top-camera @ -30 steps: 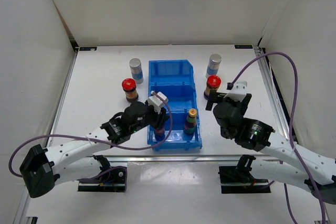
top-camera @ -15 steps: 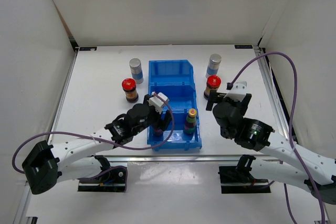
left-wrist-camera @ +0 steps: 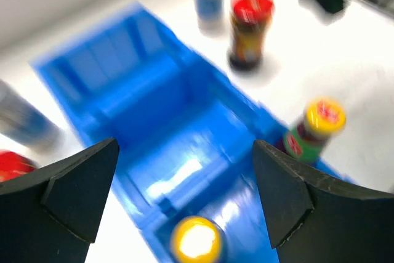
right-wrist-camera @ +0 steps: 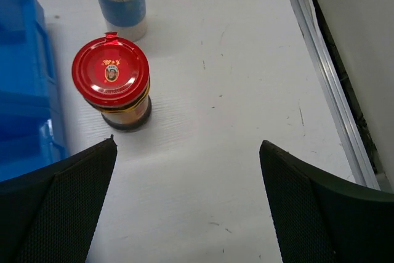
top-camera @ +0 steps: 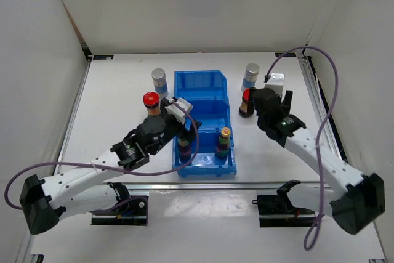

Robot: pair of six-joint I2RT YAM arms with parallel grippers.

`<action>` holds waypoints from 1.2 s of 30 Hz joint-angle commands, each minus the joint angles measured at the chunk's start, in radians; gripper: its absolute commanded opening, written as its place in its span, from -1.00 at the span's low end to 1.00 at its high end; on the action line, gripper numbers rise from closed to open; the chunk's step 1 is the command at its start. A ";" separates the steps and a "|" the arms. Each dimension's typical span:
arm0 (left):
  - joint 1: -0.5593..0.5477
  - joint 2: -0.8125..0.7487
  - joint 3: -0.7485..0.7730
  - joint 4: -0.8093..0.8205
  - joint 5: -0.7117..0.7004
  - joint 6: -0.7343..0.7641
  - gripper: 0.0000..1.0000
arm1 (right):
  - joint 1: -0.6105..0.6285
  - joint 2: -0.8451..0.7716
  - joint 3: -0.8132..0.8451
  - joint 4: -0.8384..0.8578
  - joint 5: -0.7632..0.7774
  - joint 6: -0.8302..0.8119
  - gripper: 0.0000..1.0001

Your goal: Organize the condiment bottles

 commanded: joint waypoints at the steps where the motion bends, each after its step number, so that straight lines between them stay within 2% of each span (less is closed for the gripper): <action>1: -0.004 -0.087 0.097 -0.066 -0.125 0.113 1.00 | -0.048 0.107 0.041 0.133 -0.106 -0.055 1.00; 2: -0.004 -0.101 0.108 -0.080 -0.153 0.126 1.00 | -0.048 0.120 0.025 0.244 -0.106 -0.090 1.00; 5: 0.013 -0.167 0.117 -0.121 -0.231 0.156 1.00 | -0.108 0.170 -0.009 0.395 -0.221 -0.104 1.00; 10: 0.094 -0.285 0.035 -0.186 -0.322 0.190 1.00 | -0.199 0.345 0.103 0.352 -0.308 -0.033 1.00; 16: 0.188 -0.420 -0.065 -0.229 -0.405 0.156 1.00 | -0.209 0.479 0.172 0.340 -0.368 -0.043 1.00; 24: 0.262 -0.494 -0.186 -0.223 -0.435 0.181 1.00 | -0.209 0.511 0.182 0.337 -0.393 0.006 1.00; 36: 0.262 -0.469 -0.205 -0.170 -0.426 0.190 1.00 | -0.209 0.468 0.130 0.323 -0.350 0.045 1.00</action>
